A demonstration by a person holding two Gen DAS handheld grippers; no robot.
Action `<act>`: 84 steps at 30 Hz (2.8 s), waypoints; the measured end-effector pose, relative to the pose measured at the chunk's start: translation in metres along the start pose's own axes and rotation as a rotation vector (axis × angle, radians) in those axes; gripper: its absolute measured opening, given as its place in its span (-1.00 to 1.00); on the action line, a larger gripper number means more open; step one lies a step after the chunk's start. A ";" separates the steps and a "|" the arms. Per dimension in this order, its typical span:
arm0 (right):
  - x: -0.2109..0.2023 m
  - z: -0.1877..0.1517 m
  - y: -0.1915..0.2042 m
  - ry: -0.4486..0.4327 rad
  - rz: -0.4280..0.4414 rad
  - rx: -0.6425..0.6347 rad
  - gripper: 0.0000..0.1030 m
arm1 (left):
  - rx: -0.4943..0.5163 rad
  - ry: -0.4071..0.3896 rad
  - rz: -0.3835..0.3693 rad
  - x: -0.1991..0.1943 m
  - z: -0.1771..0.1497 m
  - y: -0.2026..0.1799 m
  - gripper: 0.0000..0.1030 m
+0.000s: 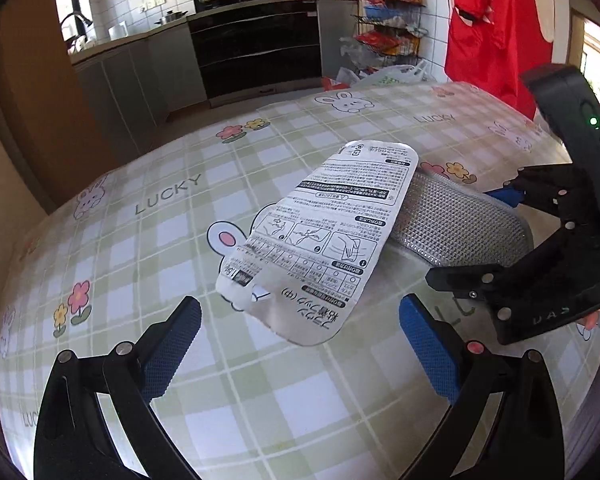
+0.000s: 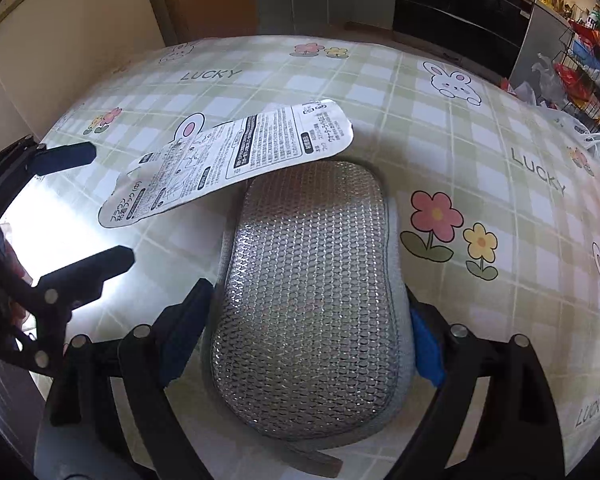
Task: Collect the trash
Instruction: 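Grasp the grey mesh sponge with the right tool while the left tool grasps the paper card, then lift the grey sponge with the right tool while the left tool lifts the flowered packet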
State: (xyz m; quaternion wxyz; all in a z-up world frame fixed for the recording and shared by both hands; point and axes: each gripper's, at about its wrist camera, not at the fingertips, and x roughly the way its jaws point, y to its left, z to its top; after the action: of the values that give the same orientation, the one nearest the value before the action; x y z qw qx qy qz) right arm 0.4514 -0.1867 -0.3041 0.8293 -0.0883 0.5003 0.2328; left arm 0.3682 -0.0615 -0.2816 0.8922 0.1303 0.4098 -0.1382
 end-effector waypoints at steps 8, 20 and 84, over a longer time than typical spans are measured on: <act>-0.003 -0.005 -0.014 -0.001 -0.011 0.019 0.67 | 0.066 0.083 -0.001 0.034 0.016 -0.006 0.85; -0.017 -0.010 -0.029 -0.023 -0.028 0.037 0.67 | 0.061 0.134 -0.038 0.052 0.025 -0.004 0.34; -0.217 -0.122 0.104 -0.287 0.068 0.178 0.67 | -0.414 -0.283 -0.202 -0.275 -0.092 0.039 -0.97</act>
State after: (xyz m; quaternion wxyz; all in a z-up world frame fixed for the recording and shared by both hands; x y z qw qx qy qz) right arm 0.2207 -0.2066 -0.1655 0.8883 0.0367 0.3983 0.2257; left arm 0.1457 0.0455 -0.1236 0.9298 -0.1171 0.3117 -0.1567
